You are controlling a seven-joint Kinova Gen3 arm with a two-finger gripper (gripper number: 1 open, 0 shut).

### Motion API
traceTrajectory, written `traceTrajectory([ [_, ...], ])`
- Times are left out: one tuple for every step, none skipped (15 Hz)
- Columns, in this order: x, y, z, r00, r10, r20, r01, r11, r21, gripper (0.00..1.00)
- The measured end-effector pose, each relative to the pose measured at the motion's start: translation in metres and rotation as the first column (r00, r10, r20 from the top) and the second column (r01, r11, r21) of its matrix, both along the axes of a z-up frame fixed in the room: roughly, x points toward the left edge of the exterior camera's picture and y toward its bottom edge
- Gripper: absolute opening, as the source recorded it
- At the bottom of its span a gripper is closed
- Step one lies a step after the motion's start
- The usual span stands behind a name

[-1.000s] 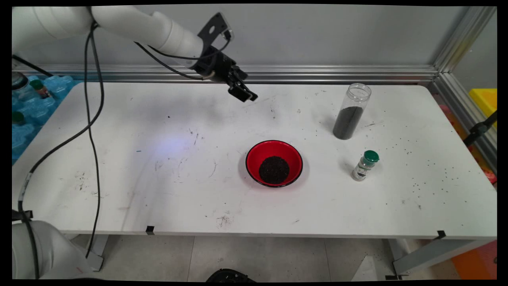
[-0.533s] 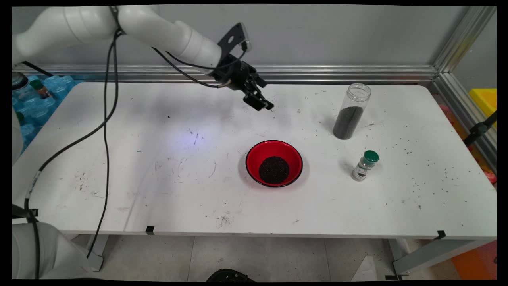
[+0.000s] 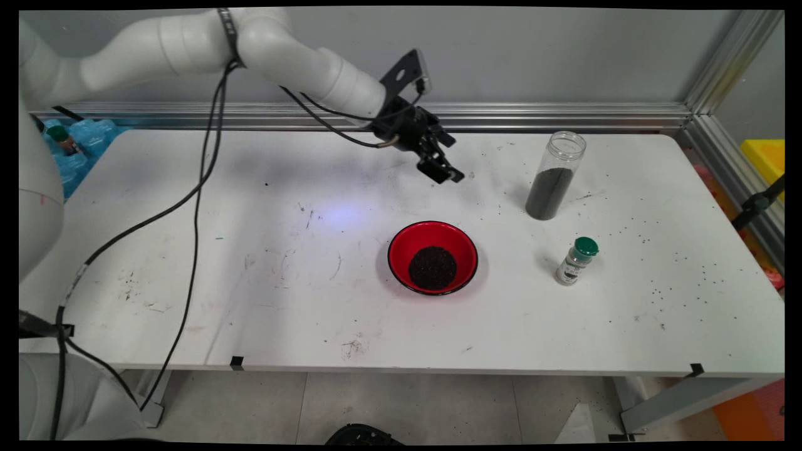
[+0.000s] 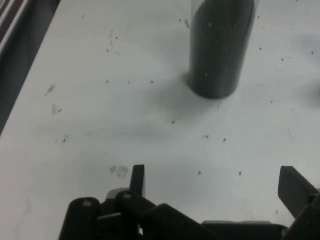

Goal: Pick up the black seasoning powder from the table

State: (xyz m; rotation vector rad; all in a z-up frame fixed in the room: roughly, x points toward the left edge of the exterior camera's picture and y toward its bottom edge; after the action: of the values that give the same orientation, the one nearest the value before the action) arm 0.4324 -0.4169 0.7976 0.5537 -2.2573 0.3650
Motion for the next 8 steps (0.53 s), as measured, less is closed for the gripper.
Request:
traceTrajectory([
  [-0.006,-0.004,-0.004,1.000,-0.005,-0.008,0.005,1.000,-0.001,1.00],
  [-0.011,-0.009,-0.007,1.000,-0.009,-0.017,0.009,1.000,-0.002,1.00],
  [-0.016,-0.013,-0.010,1.000,-0.012,-0.025,0.012,1.000,-0.003,1.00],
  [-0.021,-0.017,-0.014,0.999,-0.012,-0.035,0.012,1.000,-0.004,1.00],
  [-0.027,-0.022,-0.018,0.999,-0.010,-0.047,0.010,1.000,-0.004,1.00],
  [-0.030,-0.026,-0.021,0.999,-0.009,-0.054,0.008,1.000,-0.004,1.00],
  [-0.035,-0.029,-0.025,0.998,-0.008,-0.063,0.008,1.000,-0.002,1.00],
  [-0.040,-0.033,-0.029,0.997,-0.009,-0.071,0.009,1.000,-0.001,1.00],
])
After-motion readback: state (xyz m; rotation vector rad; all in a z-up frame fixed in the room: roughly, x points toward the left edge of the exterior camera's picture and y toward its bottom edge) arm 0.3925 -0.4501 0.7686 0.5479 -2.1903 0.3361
